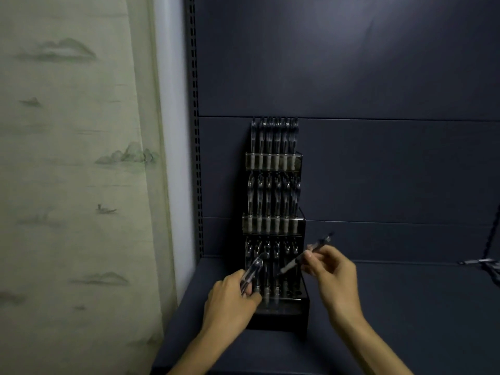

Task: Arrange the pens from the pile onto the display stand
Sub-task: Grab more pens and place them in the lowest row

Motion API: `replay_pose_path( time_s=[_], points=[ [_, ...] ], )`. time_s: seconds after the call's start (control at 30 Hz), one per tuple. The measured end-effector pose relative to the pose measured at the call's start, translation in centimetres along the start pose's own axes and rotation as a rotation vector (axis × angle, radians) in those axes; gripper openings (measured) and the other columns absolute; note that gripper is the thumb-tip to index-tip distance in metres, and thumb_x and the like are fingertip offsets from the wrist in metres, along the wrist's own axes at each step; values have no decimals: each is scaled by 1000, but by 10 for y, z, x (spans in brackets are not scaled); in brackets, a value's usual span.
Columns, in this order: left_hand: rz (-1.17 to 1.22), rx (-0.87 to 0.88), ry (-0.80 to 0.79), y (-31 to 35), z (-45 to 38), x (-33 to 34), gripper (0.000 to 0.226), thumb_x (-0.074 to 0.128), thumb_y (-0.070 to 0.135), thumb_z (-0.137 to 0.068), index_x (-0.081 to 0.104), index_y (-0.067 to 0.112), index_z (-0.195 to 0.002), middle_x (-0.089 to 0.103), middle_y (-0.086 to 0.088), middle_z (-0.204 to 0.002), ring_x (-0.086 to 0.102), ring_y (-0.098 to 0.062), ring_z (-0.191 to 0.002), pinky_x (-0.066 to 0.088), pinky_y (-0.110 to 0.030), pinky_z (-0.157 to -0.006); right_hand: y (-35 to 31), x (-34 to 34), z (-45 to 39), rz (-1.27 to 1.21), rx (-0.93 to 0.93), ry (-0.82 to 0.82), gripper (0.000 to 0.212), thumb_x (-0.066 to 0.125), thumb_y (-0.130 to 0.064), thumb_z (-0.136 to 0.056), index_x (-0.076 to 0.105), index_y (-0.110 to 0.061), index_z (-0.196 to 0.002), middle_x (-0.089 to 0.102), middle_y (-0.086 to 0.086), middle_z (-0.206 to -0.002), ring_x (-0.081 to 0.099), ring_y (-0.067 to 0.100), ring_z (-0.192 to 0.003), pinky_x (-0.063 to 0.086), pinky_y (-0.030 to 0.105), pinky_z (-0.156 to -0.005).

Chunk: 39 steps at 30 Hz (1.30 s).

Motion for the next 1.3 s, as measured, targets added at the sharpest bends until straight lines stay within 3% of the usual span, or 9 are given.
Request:
replay_pose_path(
  time_s=[0.17,0.3,0.47,0.57,0.67,0.8,1.0,1.17,1.3],
  points=[
    [17,2,-13,-6,0,0,28,69,23,-81,45,26,-67,55,8,-63,52,-5,-57,33,-18,-50,-6,4,-4,390,-246,-27,5,72,-22,-91,74,-21,-95,74,-12,-86,70,0,-85,57,28,-78],
    [30,10,-17,-7,0,0,27,69,23,-80,45,25,-67,55,8,-64,52,-5,-58,35,-20,-52,-5,10,-5,494,-286,-56,9,72,-24,-91,76,-21,-100,74,-12,-89,69,1,-86,58,31,-78],
    [34,21,-12,-7,-1,0,29,69,22,-81,44,26,-67,55,8,-64,52,-5,-57,34,-19,-51,-8,13,-8,659,-369,-66,20,73,-25,-91,75,-16,-108,73,-8,-96,67,4,-88,57,25,-81],
    [43,19,1,-7,-2,1,28,68,23,-78,44,26,-65,57,8,-63,53,-6,-57,39,-23,-52,-4,15,-7,717,-355,-86,22,73,-27,-91,76,-16,-109,75,-7,-98,68,5,-90,54,20,-80],
    [45,26,9,-6,-2,2,27,68,23,-78,44,26,-65,58,8,-64,54,-6,-58,38,-23,-52,-3,16,-3,754,-325,-87,16,74,-29,-90,76,-20,-103,76,-9,-91,67,2,-84,42,2,-68],
    [45,43,19,-5,-2,3,30,69,23,-79,43,27,-64,57,10,-63,53,-5,-56,35,-19,-51,6,15,3,887,-253,-150,10,73,-37,-90,73,-28,-91,71,-13,-77,66,4,-75,39,8,-57],
    [55,37,19,-7,0,6,29,69,24,-78,44,28,-63,57,11,-62,54,-6,-57,39,-22,-53,26,13,9,942,-235,-169,11,71,-39,-90,71,-31,-98,72,-10,-87,67,12,-85,54,31,-71],
    [76,37,13,-7,0,9,30,69,24,-75,43,28,-61,56,15,-60,53,-7,-56,38,-24,-53,19,10,10,878,-196,-191,17,77,-30,-86,75,-27,-102,74,-12,-87,64,5,-83,44,20,-72],
    [96,33,-1,-6,-2,10,24,66,25,-73,46,26,-62,56,14,-58,53,-8,-55,40,-26,-53,2,4,21,748,-250,-65,9,74,-23,-85,71,-32,-85,67,-15,-70,62,2,-70,42,14,-63]
  ],
)
Point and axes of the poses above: each hand's wrist, its own z-axis away from the middle knuckle, its own x-axis out of the palm, y = z × x, the point moved 2 cm from there along -z, towards the middle knuckle
